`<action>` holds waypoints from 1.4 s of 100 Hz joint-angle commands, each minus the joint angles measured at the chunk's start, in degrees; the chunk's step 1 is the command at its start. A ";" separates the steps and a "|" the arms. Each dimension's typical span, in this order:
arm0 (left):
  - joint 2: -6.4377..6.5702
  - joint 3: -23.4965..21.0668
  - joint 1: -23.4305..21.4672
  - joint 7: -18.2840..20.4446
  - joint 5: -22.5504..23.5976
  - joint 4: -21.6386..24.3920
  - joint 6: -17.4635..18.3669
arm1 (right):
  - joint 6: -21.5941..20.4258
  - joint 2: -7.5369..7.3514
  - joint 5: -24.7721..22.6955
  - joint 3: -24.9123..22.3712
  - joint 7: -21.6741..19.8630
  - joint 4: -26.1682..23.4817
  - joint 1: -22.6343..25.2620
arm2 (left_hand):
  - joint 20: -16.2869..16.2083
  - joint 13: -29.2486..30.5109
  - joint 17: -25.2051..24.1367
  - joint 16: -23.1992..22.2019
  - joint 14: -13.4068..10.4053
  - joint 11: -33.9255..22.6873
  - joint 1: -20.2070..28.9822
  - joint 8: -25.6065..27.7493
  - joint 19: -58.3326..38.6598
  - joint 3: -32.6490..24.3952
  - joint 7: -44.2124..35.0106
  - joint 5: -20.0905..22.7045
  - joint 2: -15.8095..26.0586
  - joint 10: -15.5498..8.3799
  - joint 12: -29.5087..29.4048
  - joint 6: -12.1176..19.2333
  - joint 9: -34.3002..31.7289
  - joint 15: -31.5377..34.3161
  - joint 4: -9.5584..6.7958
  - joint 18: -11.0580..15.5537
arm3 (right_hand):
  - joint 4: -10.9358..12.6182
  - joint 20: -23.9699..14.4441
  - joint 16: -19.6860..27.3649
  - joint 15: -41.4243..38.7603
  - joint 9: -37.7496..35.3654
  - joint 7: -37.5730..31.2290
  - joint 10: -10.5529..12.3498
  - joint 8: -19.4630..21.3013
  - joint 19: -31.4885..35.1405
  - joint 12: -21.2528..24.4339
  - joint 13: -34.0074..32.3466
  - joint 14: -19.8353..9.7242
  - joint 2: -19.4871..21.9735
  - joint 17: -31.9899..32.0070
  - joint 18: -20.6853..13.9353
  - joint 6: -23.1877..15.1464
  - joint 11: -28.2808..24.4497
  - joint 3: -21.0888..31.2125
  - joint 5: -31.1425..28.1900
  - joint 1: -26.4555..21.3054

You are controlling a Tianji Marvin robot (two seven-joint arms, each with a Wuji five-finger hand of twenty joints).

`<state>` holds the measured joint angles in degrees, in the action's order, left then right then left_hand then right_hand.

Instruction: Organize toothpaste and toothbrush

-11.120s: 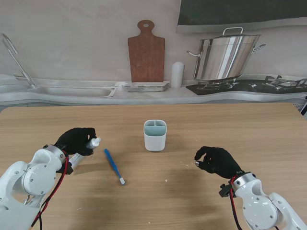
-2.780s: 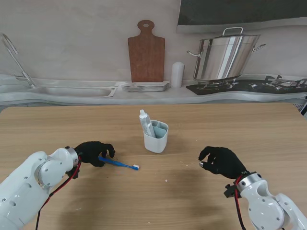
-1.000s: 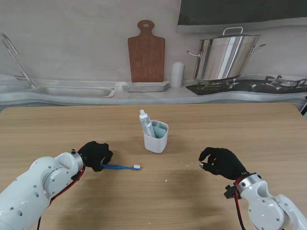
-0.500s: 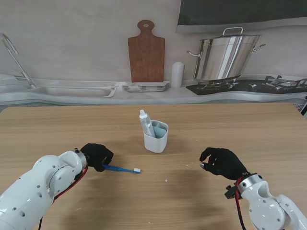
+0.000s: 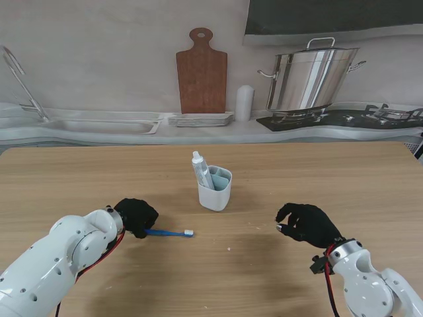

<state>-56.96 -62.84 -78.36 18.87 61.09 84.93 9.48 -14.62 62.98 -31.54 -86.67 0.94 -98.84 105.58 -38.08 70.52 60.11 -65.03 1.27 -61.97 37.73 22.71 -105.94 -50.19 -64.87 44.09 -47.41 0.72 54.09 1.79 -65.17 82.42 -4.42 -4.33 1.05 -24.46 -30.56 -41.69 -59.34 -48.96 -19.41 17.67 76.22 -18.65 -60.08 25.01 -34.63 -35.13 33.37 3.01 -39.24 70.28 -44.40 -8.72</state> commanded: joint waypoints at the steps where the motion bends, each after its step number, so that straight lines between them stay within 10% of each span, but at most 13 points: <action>1: -0.20 0.18 -0.38 0.90 -0.17 -0.32 -0.09 | -0.07 0.23 -0.20 0.01 -0.72 -0.01 0.59 | 0.43 2.07 2.61 1.88 -0.13 2.08 1.68 -2.22 -12.72 -2.04 -1.09 2.89 -3.25 4.32 -3.97 1.03 -4.43 5.26 0.83 2.54 | 0.07 -0.90 -0.61 -0.31 0.05 0.19 -0.76 -0.08 0.46 -0.48 -0.48 0.35 0.43 0.09 5.18 0.37 -0.75 0.97 -1.50 -0.49; 35: -0.18 0.08 -0.92 1.10 -0.87 -0.50 -0.29 | 0.02 0.21 -0.34 0.01 -0.74 0.03 0.75 | -0.58 2.14 2.71 7.25 -0.92 8.42 0.65 -3.41 -13.61 -3.05 -0.94 3.57 -3.14 4.92 -12.39 0.36 -6.38 8.68 0.65 3.02 | 0.01 -0.92 -0.64 -0.34 0.12 0.11 -0.79 -0.02 0.51 -0.47 -0.45 0.40 0.40 0.08 5.11 0.02 -0.71 0.83 -1.34 -0.43; 86: -0.05 -0.44 -1.88 2.57 -1.22 -0.06 -1.03 | -0.02 0.21 -0.40 -0.11 -0.74 0.08 0.86 | -0.62 2.11 2.79 7.72 -1.40 8.90 -0.74 -2.86 -14.03 -8.78 0.90 3.12 -1.12 6.16 -13.06 -3.22 -6.33 9.10 -5.08 3.15 | 0.06 -0.93 -0.66 -0.39 0.06 0.07 -0.82 0.01 0.52 -0.47 -0.55 0.37 0.52 0.06 5.10 0.14 -0.73 0.88 -1.39 -0.48; 101: -0.06 -0.01 -1.91 1.76 -1.23 -0.67 -0.56 | -0.12 0.21 -0.47 -0.10 -0.67 0.18 0.85 | -1.75 2.17 2.89 8.17 -1.70 7.30 -1.62 -2.23 -14.03 -11.94 -1.75 3.28 -1.63 5.95 -11.92 -3.69 -7.23 9.89 -8.84 2.89 | 0.05 -0.94 -0.66 -0.40 0.02 0.09 -0.82 0.00 0.53 -0.48 -0.55 0.34 0.54 0.05 5.11 0.11 -0.76 0.81 -1.35 -0.37; 122: -0.14 0.23 -1.95 0.02 -1.81 -2.12 0.14 | -0.16 0.21 -0.57 -0.19 -0.60 0.17 0.94 | -1.95 2.18 2.97 9.11 -3.16 5.30 -3.78 1.17 -14.03 -14.13 -4.06 2.44 -0.44 4.94 -10.56 -3.00 -7.63 10.51 -19.30 4.04 | 0.07 -0.95 -0.67 -0.40 -0.02 0.07 -0.79 0.00 0.54 -0.49 -0.52 0.33 0.53 0.06 5.09 0.02 -0.79 0.82 -1.42 -0.42; 140: -0.22 0.46 -1.85 -0.68 -2.07 -2.62 -0.06 | -0.24 0.19 -0.57 -0.20 -0.69 0.20 0.94 | -2.00 2.19 2.97 9.25 -3.45 4.91 -4.14 2.32 -14.03 -14.35 -4.38 2.35 0.03 4.78 -10.39 -2.32 -7.68 10.55 -22.07 4.12 | 0.06 -0.95 -0.66 -0.37 0.07 0.09 -0.79 0.00 0.54 -0.49 -0.46 0.29 0.58 0.07 5.06 0.14 -0.78 0.76 -1.36 -0.35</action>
<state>-57.03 -62.95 -79.16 16.61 58.83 83.50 9.55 -14.71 62.98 -31.81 -86.89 1.02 -98.67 105.89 -39.78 71.03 61.30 -56.65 0.80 -54.81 30.32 26.63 -106.40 -60.41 -71.55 45.20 -50.30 1.73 42.31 -3.30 -68.48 88.53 -20.62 -4.33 1.05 -24.46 -30.56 -41.69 -59.34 -48.96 -19.41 17.67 76.22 -18.65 -60.08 25.01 -34.63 -35.10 33.37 3.01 -39.24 70.28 -44.40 -8.72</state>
